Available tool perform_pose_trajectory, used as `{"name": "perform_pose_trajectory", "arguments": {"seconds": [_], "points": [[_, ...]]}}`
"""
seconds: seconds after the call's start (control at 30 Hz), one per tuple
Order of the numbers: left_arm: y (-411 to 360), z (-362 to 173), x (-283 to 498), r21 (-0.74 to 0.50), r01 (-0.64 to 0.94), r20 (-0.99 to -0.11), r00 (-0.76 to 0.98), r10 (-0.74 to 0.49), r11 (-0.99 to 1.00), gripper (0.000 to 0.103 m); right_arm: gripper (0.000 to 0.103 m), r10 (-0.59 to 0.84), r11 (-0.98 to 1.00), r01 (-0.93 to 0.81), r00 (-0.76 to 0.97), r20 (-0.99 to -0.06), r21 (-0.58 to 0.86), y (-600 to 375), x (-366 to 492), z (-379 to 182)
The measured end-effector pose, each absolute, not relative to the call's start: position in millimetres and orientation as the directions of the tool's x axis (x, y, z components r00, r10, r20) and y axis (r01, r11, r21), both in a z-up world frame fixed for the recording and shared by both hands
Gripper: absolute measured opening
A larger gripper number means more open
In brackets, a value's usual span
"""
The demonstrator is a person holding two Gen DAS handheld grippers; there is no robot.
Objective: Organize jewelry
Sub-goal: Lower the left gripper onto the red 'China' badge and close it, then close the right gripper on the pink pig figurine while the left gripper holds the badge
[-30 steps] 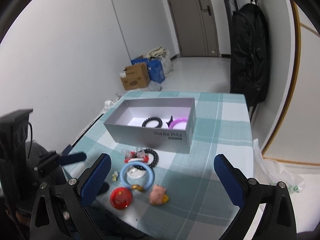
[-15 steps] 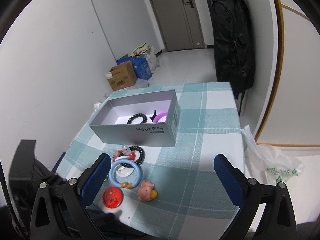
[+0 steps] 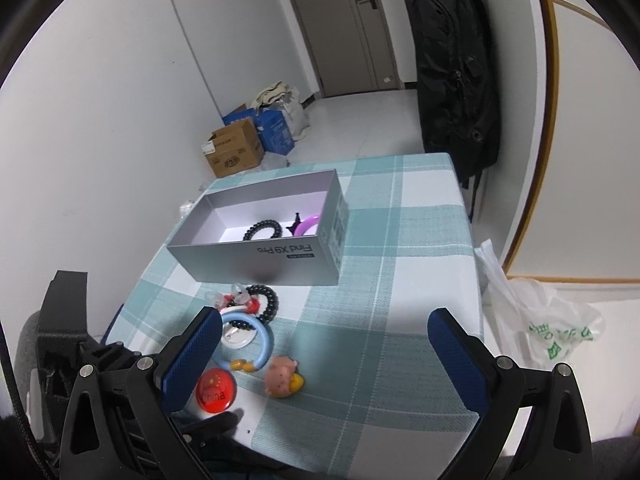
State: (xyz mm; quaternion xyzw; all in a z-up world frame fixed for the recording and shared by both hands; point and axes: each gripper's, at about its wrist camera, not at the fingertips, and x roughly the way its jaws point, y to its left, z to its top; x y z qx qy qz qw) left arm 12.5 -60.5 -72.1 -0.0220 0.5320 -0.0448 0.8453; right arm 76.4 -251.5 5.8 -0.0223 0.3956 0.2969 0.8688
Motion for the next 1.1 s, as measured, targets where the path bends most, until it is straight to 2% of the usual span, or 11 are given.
{"name": "perform_pose_trajectory", "arguments": {"seconds": [0.03, 0.1, 0.17, 0.23, 0.3, 0.33, 0.73, 0.93, 1.1], "points": [[-62, -72, 12, -0.078, 0.067, -0.898, 0.429, -0.099, 0.995, 0.083, 0.103, 0.498, 0.824, -0.531, 0.511, -0.700, 0.198, -252, 77, 6], [-64, -71, 14, -0.044, 0.093, -0.901, 0.427, -0.080, 0.995, 0.070, 0.103, 0.499, 0.825, -0.527, 0.512, -0.700, 0.203, -254, 77, 6], [-66, -70, 17, -0.043, 0.111, -0.902, 0.422, -0.086, 0.993, 0.068, 0.103, 0.497, 0.827, -0.525, 0.513, -0.700, 0.202, -254, 77, 6], [-64, -69, 16, -0.044, 0.117, -0.902, 0.422, -0.089, 0.992, 0.060, 0.103, 0.493, 0.830, -0.520, 0.512, -0.703, 0.202, -254, 78, 5], [-64, -68, 17, -0.045, 0.124, -0.900, 0.425, -0.094, 0.991, 0.043, 0.103, 0.490, 0.833, -0.515, 0.512, -0.706, 0.204, -255, 79, 4], [-64, -68, 16, -0.046, 0.129, -0.900, 0.425, -0.098, 0.991, 0.039, 0.103, 0.489, 0.833, -0.513, 0.512, -0.707, 0.204, -255, 79, 4], [-51, -65, 18, -0.133, 0.116, -0.889, 0.424, -0.170, 0.984, 0.038, 0.103, 0.482, 0.824, -0.533, 0.485, -0.730, 0.190, -250, 75, -1], [-40, -54, 17, -0.208, 0.097, -0.854, 0.467, -0.229, 0.973, 0.038, 0.103, 0.491, 0.803, -0.568, 0.458, -0.741, 0.181, -242, 70, -4], [-34, -35, 10, -0.212, 0.093, -0.808, 0.543, -0.229, 0.973, 0.038, 0.099, 0.485, 0.780, -0.602, 0.410, -0.772, 0.171, -232, 67, -12]]}}
